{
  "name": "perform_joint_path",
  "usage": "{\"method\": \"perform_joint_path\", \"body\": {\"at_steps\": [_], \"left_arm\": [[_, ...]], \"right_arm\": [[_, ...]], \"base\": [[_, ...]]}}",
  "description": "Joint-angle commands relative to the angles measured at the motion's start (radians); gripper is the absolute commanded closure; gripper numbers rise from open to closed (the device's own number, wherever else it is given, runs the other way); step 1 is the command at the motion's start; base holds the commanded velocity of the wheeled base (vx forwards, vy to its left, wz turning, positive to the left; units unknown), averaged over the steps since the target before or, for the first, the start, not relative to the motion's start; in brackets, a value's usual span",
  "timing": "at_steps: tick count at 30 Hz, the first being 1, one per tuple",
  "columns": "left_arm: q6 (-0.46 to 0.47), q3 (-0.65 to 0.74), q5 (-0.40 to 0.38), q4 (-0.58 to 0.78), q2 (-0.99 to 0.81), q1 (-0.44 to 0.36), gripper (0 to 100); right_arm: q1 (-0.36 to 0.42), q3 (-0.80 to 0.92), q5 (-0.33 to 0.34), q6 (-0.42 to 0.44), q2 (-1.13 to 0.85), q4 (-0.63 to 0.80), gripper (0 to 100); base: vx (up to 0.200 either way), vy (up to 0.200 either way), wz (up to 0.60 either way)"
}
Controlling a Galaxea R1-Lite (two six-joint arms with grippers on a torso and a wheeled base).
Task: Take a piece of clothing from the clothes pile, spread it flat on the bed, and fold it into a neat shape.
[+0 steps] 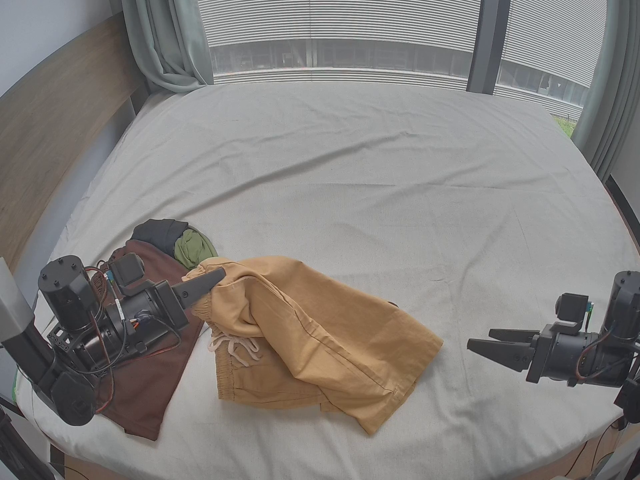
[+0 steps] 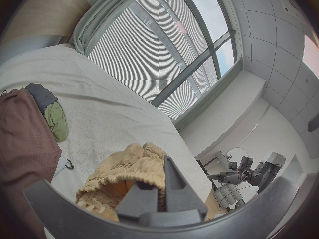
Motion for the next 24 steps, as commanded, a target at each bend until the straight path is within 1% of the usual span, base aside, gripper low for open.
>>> {"method": "perform_joint_path", "body": {"at_steps": [1, 2, 4, 6, 8, 16, 17, 20, 24], "left_arm": [[0.000, -0.003, -0.001, 0.001, 0.004, 0.003, 100], [0.000, -0.003, -0.001, -0.001, 0.004, 0.003, 100], [0.000, -0.004, -0.001, -0.001, 0.004, 0.005, 100], [0.000, -0.004, -0.001, -0.001, 0.004, 0.006, 100], [0.000, -0.003, -0.001, 0.001, 0.004, 0.006, 100], [0.000, -0.004, -0.001, 0.001, 0.006, 0.006, 100], [-0.002, -0.004, -0.001, 0.001, 0.007, 0.008, 100], [0.000, -0.004, -0.002, 0.001, 0.007, 0.022, 100], [0.001, -0.007, -0.002, -0.001, 0.022, 0.029, 100]], "right_arm": [[0.019, 0.045, 0.001, 0.004, 0.107, -0.057, 0], [0.030, 0.059, 0.001, 0.009, 0.142, -0.095, 0], [0.038, 0.064, 0.001, 0.014, 0.165, -0.121, 0], [0.044, 0.081, 0.001, 0.024, 0.246, -0.207, 0], [0.045, 0.087, 0.001, 0.023, 0.269, -0.235, 0], [0.058, 0.151, -0.005, 0.024, 0.536, -0.520, 0], [0.058, 0.153, -0.007, 0.024, 0.572, -0.538, 0], [0.059, 0.153, -0.004, 0.026, 0.605, -0.532, 0], [0.059, 0.142, 0.001, 0.060, 0.610, -0.531, 0]], "base": [[0.000, 0.000, 0.00], [0.000, 0.000, 0.00], [0.000, 0.000, 0.00], [0.000, 0.000, 0.00], [0.000, 0.000, 0.00], [0.000, 0.000, 0.00], [0.000, 0.000, 0.00], [0.000, 0.000, 0.00], [0.000, 0.000, 0.00]]}}
